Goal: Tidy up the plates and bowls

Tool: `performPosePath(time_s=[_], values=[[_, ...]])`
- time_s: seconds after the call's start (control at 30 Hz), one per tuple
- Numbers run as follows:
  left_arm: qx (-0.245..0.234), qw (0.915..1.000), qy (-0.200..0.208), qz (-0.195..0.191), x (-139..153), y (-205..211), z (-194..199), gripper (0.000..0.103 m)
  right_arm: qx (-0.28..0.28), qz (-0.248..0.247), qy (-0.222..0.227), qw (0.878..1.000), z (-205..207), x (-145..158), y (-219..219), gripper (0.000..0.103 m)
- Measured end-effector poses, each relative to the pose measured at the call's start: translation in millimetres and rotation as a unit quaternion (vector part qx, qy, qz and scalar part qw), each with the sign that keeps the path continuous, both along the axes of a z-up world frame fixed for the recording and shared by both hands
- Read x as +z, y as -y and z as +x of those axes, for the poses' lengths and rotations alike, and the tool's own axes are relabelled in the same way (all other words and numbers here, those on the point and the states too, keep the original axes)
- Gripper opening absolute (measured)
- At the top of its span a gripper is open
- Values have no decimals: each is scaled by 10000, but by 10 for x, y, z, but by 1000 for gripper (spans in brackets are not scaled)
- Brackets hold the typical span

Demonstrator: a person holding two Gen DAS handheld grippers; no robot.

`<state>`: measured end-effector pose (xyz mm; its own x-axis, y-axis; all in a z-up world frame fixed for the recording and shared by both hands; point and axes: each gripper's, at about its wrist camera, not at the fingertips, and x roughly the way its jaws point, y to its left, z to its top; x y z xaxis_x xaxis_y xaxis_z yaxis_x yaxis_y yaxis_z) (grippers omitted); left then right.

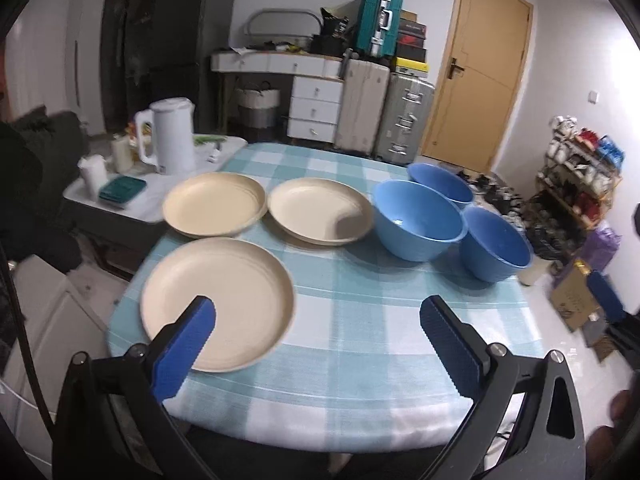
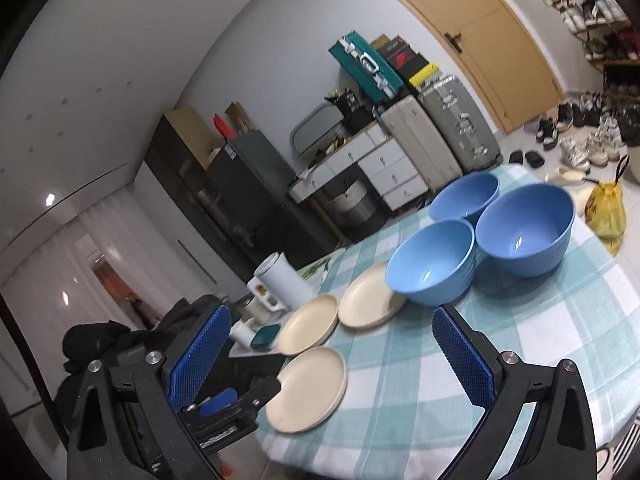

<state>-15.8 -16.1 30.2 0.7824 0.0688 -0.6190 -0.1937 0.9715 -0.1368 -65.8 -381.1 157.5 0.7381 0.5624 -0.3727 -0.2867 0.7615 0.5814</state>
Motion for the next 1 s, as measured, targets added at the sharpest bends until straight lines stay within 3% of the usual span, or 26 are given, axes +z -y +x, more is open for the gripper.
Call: performPosePath(time_s=[0.13,0.27,0.4,0.5,0.7,0.77,0.87,1.0], values=[[82,9991,302,287,-36,-20,-18,103,-235,-665,-110,9975,110,-243,-455,103],[-381,9953,675,581,-105,35,-6,103,-412,-1017,-60,9939,96,-234,-696,103],[-423,9979,339,347,-207,-1,123,103,-296,-1310,-388,9902,233,-381,-1037,103],[-391,9980,286,398,-283,-37,163,103,-250,-1334,-605,9889,308,-516,-1088,103],[-129,9979,190,600,-365,-164,170,103,-363,-1232,-519,9904,418,-718,-1052,103],[-34,9981,100,613,-396,-221,203,103,-327,-1218,-750,9892,505,-794,-1074,103],[14,9985,19,551,-427,-288,230,103,-346,-1472,-1449,9778,737,-1008,-1154,103],[75,9982,-2,592,-423,-316,236,103,-161,-1489,-1441,9782,826,-1140,-1275,103]])
